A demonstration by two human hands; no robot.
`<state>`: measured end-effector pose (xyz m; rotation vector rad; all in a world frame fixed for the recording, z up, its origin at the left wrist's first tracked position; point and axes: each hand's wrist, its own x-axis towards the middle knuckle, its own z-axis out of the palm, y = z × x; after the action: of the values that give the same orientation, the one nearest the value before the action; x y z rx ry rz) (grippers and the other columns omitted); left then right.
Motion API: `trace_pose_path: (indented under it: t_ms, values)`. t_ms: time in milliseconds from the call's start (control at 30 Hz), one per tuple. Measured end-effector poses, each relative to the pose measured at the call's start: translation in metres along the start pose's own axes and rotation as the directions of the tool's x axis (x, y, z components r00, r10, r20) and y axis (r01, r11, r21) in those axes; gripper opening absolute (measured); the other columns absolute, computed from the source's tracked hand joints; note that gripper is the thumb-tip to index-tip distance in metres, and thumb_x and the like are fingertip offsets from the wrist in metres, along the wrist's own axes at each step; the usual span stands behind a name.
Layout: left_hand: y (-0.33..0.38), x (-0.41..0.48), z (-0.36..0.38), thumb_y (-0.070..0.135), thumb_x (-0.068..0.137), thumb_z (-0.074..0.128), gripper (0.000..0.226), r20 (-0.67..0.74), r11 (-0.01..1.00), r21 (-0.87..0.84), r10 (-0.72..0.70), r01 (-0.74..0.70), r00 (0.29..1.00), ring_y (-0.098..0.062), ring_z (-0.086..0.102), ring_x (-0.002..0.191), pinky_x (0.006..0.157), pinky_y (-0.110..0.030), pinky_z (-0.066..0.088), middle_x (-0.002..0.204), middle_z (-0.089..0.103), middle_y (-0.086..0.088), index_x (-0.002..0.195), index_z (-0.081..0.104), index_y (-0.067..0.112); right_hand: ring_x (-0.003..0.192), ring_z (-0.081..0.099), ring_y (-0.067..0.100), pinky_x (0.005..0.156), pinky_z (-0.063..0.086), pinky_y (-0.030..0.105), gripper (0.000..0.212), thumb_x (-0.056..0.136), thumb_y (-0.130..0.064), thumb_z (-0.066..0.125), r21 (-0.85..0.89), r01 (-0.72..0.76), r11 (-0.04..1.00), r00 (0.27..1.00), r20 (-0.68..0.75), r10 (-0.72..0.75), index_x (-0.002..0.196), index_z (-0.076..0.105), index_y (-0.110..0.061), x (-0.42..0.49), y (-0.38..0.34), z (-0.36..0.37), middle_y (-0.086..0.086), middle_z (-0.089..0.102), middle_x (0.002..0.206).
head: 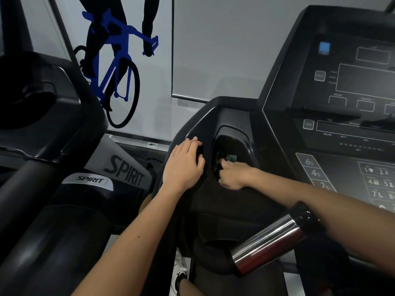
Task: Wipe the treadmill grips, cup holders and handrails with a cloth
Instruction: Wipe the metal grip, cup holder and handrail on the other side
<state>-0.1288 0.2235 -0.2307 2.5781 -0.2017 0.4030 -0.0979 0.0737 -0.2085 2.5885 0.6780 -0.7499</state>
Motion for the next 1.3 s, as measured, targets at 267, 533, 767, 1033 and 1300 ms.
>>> trace_pose_path:
  t_ms: [267,533,767,1033,1300]
  values:
    - [-0.002,0.001,-0.001,0.025,0.095,0.040,0.040,0.004,1.000,-0.017,-0.005,0.005,1.000,-0.012,0.025,0.139,0.112,-0.025,0.013,0.149,0.034,0.003,0.134,0.042,0.017,0.092,0.058,0.024,0.082,0.042,0.033,0.040,0.095,-0.022,0.032,0.366,0.003,0.931,0.992,0.114,-0.048,0.114,0.059,0.001,0.005,0.006,-0.019,0.011,0.061,0.111]
    - [-0.002,0.002,0.000,0.025,0.095,0.041,0.039,-0.009,0.999,-0.047,-0.011,0.010,1.000,-0.013,0.025,0.139,0.112,-0.026,0.014,0.148,0.035,0.003,0.134,0.043,0.017,0.070,0.055,0.008,0.067,0.044,0.020,0.026,0.090,-0.002,0.044,0.948,0.203,0.244,0.979,-0.199,-0.042,0.078,0.061,-0.018,-0.037,0.000,0.000,-0.002,0.061,0.077]
    - [-0.004,0.002,0.001,0.010,0.091,0.037,0.051,0.010,0.997,-0.074,-0.004,0.004,1.000,-0.014,0.023,0.141,0.117,-0.033,0.015,0.150,0.033,0.001,0.141,0.035,0.015,0.089,0.058,0.010,0.079,0.045,0.018,0.020,0.093,-0.006,0.047,0.934,0.308,0.181,0.906,-0.346,0.245,0.112,0.055,-0.009,-0.012,-0.019,-0.018,0.008,0.061,0.107]
    - [-0.004,0.004,0.004,0.007,0.094,0.034,0.046,-0.020,0.995,-0.096,-0.014,0.012,1.000,-0.016,0.026,0.140,0.116,-0.035,0.018,0.148,0.037,-0.002,0.139,0.040,0.012,0.089,0.059,0.019,0.075,0.045,0.029,0.021,0.089,-0.023,0.051,0.614,0.121,0.780,0.967,-0.251,0.047,0.096,0.062,-0.006,-0.047,-0.005,0.001,0.005,0.064,0.096]
    - [-0.003,0.004,0.001,0.001,0.088,0.036,0.052,-0.014,0.995,-0.095,-0.012,0.011,1.000,-0.017,0.025,0.140,0.116,-0.031,0.016,0.149,0.035,-0.002,0.139,0.039,0.010,0.051,0.047,0.017,0.046,0.035,0.020,0.009,0.074,0.001,0.048,0.999,0.051,0.015,0.935,-0.053,0.351,0.082,0.052,-0.002,-0.003,-0.016,-0.032,0.007,0.049,0.060]
